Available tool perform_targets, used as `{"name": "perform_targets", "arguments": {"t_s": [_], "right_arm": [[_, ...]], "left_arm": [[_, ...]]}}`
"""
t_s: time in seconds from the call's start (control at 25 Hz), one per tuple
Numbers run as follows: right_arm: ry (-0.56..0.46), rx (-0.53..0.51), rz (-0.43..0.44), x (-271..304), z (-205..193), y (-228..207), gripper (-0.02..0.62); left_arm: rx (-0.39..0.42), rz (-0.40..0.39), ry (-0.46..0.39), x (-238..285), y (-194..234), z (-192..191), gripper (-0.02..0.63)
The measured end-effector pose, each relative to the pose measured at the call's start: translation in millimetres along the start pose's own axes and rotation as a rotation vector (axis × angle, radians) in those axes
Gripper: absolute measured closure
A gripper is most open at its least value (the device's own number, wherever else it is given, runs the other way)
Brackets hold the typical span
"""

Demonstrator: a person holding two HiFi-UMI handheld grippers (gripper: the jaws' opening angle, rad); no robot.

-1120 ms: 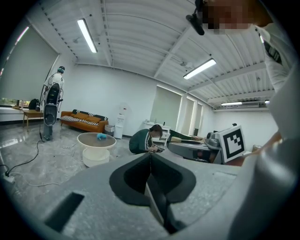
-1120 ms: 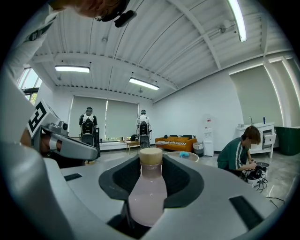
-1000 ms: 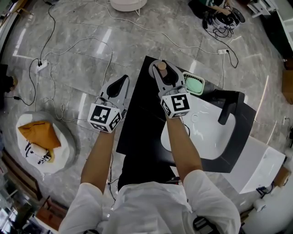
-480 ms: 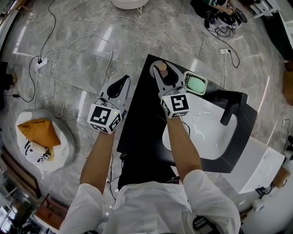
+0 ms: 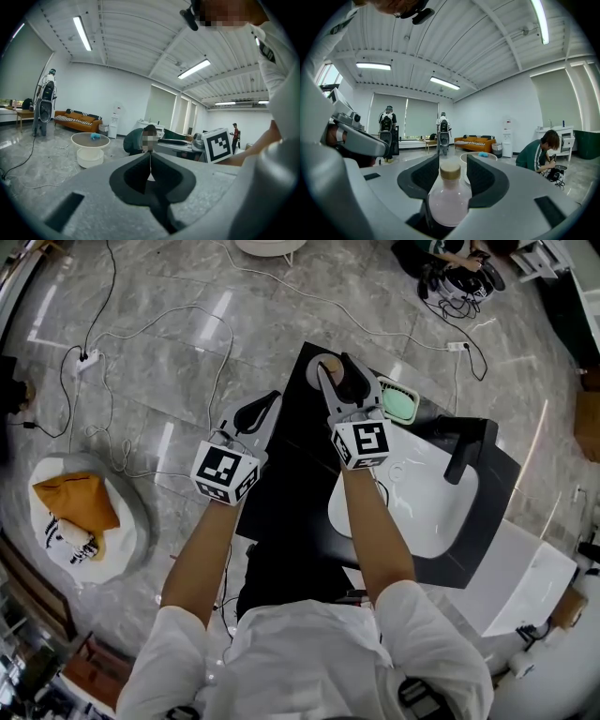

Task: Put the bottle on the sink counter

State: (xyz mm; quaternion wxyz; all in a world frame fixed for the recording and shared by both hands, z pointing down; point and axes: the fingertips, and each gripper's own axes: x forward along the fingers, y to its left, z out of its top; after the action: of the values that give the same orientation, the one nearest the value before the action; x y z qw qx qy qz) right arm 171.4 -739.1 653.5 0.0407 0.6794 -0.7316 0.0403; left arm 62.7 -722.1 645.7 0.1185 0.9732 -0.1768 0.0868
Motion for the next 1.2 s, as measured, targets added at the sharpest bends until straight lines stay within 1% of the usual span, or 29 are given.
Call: {"name": "perform_targets", "arguments": {"t_s": [0.16, 0.24, 0.32, 0.52, 0.64, 0.76, 0.8, 0.92, 1.0, 1.12, 1.2], "right_arm": [[-0.040, -0.032, -0.005, -21.3, 42.4, 7.8, 0.444], [-0.057, -0.039, 0.000, -38.9, 70.6, 16.3, 0.474], [-0.085, -0.058, 0.009, -56.0, 105.1, 24.5, 0.498], [-0.192, -0.102, 0.023, -104.4, 208.5, 41.5, 0.549], [-0.247, -0.145, 0.024, -141.0, 264.2, 48.6, 0.567], [-0.281, -0.235, 0.032, -181.0, 308.0, 56.5, 0.574], [-0.292, -0.250, 0.035, -194.6, 319.7, 58.3, 0.575], [-0.315, -0.262, 0.049, -240.2, 341.6, 62.6, 0.578], [-0.319, -0.284, 0.071, -272.4, 346.1, 64.9, 0.580], [-0.299, -0.292, 0.107, -327.3, 335.7, 70.2, 0.580], [-0.281, -0.285, 0.127, -371.5, 321.5, 75.4, 0.580]], "left_arm": [[0.020, -0.003, -0.042, -15.0, -14.9, 29.3, 0.589], [0.021, 0.000, -0.055, -29.3, -25.4, 48.7, 0.589], [0.030, 0.003, -0.083, -42.5, -35.0, 73.9, 0.589], [0.069, 0.020, -0.171, -72.3, -67.1, 144.1, 0.589], [0.092, 0.000, -0.225, -84.6, -99.6, 181.8, 0.589], [0.126, -0.036, -0.262, -95.1, -131.6, 213.1, 0.589], [0.134, -0.044, -0.271, -99.4, -140.7, 221.9, 0.589], [0.162, -0.062, -0.295, -116.0, -172.1, 241.4, 0.589], [0.190, -0.080, -0.314, -126.5, -198.9, 254.3, 0.589], [0.231, -0.104, -0.326, -146.2, -243.3, 259.9, 0.589], [0.258, -0.108, -0.318, -161.8, -275.9, 250.6, 0.589]]}}
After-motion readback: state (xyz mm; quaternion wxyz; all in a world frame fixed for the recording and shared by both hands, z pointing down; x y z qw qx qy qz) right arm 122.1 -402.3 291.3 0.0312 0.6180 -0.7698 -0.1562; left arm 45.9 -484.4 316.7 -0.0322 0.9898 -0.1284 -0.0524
